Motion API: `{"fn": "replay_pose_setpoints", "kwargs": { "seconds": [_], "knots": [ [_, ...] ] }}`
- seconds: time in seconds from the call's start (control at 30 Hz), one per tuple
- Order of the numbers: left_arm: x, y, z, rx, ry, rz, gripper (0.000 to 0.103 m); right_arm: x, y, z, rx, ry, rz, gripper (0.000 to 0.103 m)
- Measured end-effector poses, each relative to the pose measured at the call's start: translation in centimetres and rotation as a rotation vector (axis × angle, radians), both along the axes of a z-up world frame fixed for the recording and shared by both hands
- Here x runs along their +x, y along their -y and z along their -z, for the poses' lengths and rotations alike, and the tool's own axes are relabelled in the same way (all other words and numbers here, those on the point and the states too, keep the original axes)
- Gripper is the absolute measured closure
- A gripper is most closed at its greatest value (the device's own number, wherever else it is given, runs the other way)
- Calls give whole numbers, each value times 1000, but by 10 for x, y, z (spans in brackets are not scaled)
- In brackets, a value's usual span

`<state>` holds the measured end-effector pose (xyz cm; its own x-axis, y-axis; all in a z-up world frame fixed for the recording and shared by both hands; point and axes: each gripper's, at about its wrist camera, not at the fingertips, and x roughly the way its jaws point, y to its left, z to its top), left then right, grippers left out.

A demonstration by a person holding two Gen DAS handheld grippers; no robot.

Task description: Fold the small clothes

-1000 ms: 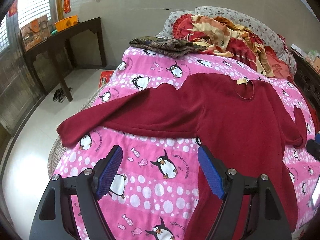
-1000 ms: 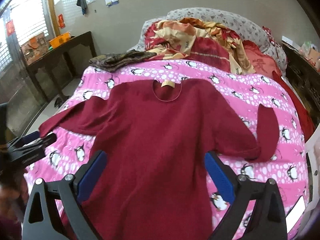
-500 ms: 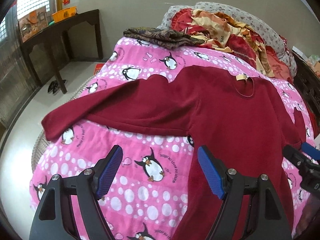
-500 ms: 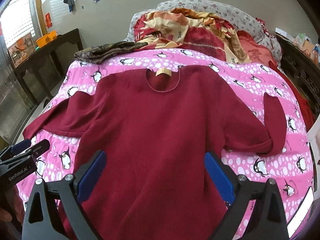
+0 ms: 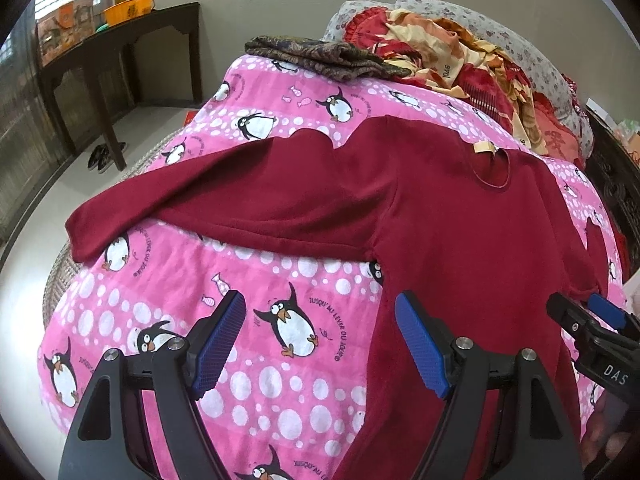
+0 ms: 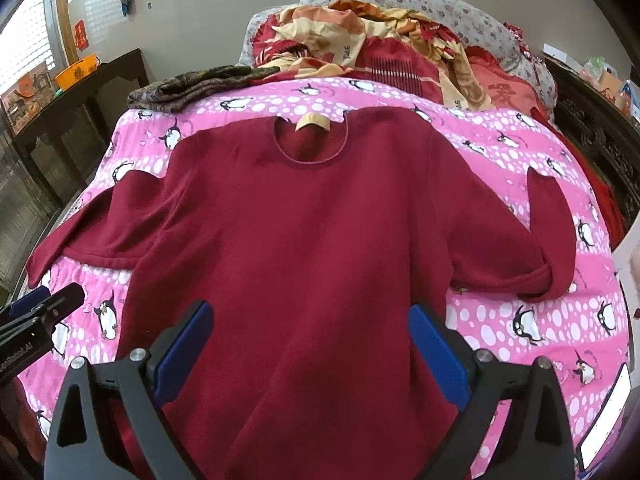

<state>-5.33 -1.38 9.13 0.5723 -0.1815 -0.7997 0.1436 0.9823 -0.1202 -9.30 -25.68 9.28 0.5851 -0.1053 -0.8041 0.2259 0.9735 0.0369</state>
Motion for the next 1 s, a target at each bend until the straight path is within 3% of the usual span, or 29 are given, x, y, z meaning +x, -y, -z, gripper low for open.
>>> {"fn": "replay_pose_setpoints", "kwargs": {
  "seconds": [1.0],
  "knots": [
    [6, 3, 8, 37, -10, 3, 43, 5, -3, 12, 20, -19, -3, 3]
  ]
}}
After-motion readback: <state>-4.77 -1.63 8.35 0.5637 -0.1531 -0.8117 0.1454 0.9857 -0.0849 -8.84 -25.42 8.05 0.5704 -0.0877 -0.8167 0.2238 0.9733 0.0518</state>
